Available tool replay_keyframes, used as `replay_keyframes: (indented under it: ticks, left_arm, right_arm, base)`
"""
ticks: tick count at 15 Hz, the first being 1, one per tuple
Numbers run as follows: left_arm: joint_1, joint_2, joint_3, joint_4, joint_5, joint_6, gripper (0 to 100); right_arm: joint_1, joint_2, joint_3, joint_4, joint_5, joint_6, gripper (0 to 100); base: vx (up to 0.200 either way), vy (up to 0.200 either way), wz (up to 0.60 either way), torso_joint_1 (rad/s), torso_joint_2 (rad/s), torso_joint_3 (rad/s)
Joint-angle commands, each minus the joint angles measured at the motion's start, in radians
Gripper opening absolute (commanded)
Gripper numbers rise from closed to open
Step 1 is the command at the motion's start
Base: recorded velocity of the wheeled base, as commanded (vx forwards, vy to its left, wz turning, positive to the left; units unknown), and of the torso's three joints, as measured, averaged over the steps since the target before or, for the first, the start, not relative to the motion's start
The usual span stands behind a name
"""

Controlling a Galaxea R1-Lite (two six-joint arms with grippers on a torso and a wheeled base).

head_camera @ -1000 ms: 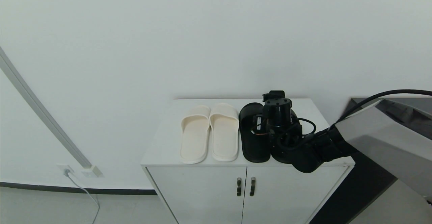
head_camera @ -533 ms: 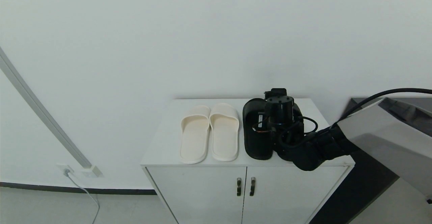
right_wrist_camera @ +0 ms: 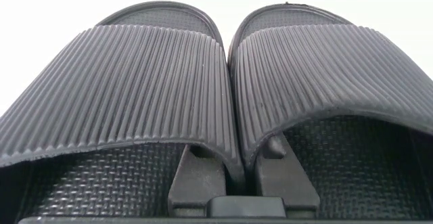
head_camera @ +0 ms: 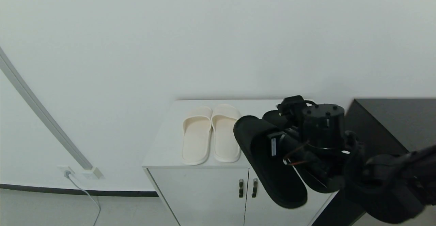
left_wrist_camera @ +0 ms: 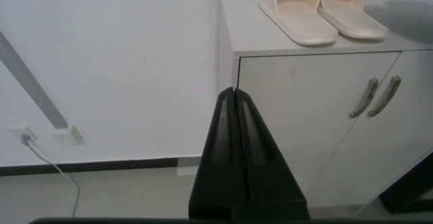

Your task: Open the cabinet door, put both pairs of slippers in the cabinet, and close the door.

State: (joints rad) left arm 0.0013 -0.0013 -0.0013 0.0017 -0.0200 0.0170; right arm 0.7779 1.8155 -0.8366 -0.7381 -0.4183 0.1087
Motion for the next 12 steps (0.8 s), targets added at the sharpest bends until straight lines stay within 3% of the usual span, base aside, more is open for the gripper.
replay_keyframes:
  ticks: [1, 5, 12]
  left_arm:
    - [0.000, 0.001, 0.001, 0.000, 0.000, 0.000, 0]
    - [0.000, 0.001, 0.000, 0.000, 0.000, 0.000, 0]
    - [0.000, 0.001, 0.000, 0.000, 0.000, -0.002, 0]
  right_arm:
    - [0.098, -0.202, 0.171, 0.000, 0.079, 0.003, 0]
    - [0.123, -0.208, 0.208, 0.011, 0.105, 0.008, 0]
    - [0.123, -0.209, 0.228, 0.022, 0.112, 0.008, 0]
  base:
    - [0.000, 0.000, 0.00, 0.000, 0.00, 0.000]
    - [0.000, 0.000, 0.00, 0.000, 0.00, 0.000]
    - [-0.200, 0.000, 0.00, 0.007, 0.01, 0.004]
